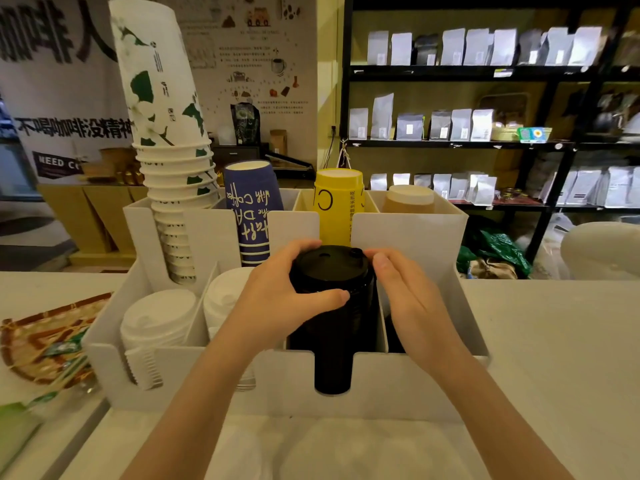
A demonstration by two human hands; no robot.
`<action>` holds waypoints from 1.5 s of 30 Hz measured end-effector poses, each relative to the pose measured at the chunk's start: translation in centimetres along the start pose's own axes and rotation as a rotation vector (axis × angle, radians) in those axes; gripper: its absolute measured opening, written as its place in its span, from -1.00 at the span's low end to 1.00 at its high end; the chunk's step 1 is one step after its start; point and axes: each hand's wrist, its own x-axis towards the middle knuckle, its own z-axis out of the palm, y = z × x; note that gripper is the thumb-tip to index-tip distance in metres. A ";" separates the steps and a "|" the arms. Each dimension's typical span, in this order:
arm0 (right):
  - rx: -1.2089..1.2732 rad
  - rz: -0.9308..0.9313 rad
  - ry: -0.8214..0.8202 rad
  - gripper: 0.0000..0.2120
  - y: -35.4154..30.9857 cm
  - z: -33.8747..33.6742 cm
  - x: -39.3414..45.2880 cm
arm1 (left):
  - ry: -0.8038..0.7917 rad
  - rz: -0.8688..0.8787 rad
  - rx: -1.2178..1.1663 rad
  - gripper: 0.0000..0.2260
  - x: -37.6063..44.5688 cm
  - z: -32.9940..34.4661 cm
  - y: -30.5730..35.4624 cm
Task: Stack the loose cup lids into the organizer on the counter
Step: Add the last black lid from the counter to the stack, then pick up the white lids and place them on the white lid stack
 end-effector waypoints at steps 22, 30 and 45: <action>-0.128 -0.414 0.099 -0.60 -3.5 2.6 -2.9 | 0.264 0.074 0.335 -0.60 -8.4 -2.0 -2.7; -0.284 -0.408 -0.506 -0.69 -4.1 7.0 -7.1 | 0.300 -0.105 0.337 -0.42 -17.7 -4.0 -6.5; -0.298 0.052 -0.698 -0.82 1.0 9.5 -10.0 | 0.061 -0.241 0.296 -0.09 -19.7 -2.1 -8.3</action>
